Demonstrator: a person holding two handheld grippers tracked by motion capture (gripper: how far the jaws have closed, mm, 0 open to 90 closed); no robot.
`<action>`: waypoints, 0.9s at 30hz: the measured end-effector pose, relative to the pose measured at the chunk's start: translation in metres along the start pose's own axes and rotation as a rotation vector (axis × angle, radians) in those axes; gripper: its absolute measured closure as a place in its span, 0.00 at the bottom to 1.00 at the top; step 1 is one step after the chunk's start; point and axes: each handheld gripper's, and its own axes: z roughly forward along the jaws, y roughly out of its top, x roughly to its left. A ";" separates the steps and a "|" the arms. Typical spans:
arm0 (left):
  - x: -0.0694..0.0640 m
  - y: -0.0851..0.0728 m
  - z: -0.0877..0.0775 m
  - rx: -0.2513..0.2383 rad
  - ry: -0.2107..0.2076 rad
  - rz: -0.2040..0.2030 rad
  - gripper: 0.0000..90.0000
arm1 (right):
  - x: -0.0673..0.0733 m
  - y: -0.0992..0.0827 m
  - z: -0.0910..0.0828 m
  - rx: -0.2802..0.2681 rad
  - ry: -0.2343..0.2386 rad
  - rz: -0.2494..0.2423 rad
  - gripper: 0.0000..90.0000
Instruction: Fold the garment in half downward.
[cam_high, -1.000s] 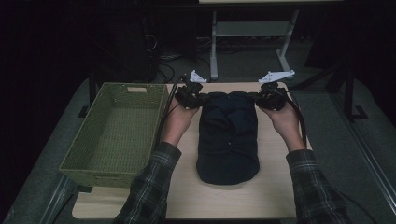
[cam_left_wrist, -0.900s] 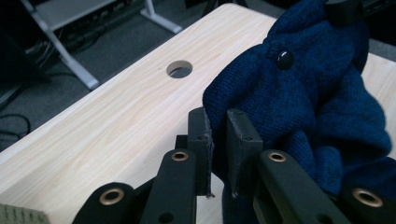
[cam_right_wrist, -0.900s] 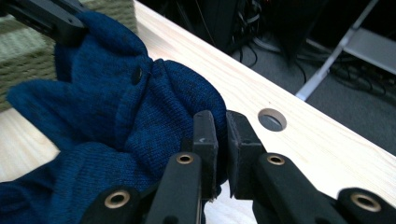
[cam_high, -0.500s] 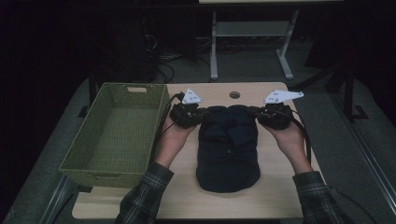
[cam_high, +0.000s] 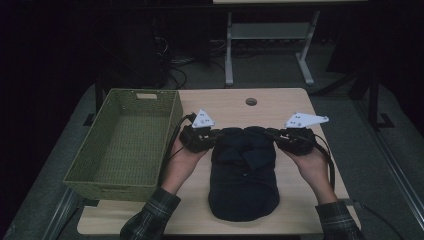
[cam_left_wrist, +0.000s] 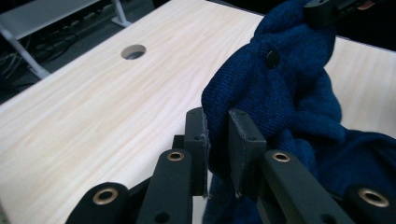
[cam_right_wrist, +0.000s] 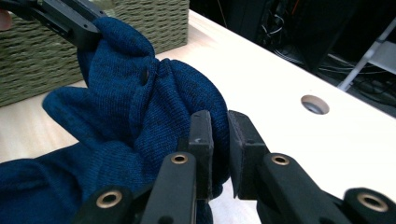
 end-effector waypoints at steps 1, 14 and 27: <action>-0.002 -0.001 -0.001 0.003 -0.009 0.002 0.87 | 0.001 -0.003 -0.001 -0.002 0.004 0.003 0.89; -0.024 -0.017 -0.010 0.030 -0.062 0.036 0.86 | 0.019 -0.027 -0.013 0.022 0.045 0.017 0.88; -0.031 -0.035 -0.004 0.067 -0.118 0.011 0.86 | 0.030 -0.049 -0.014 0.056 0.092 0.046 0.87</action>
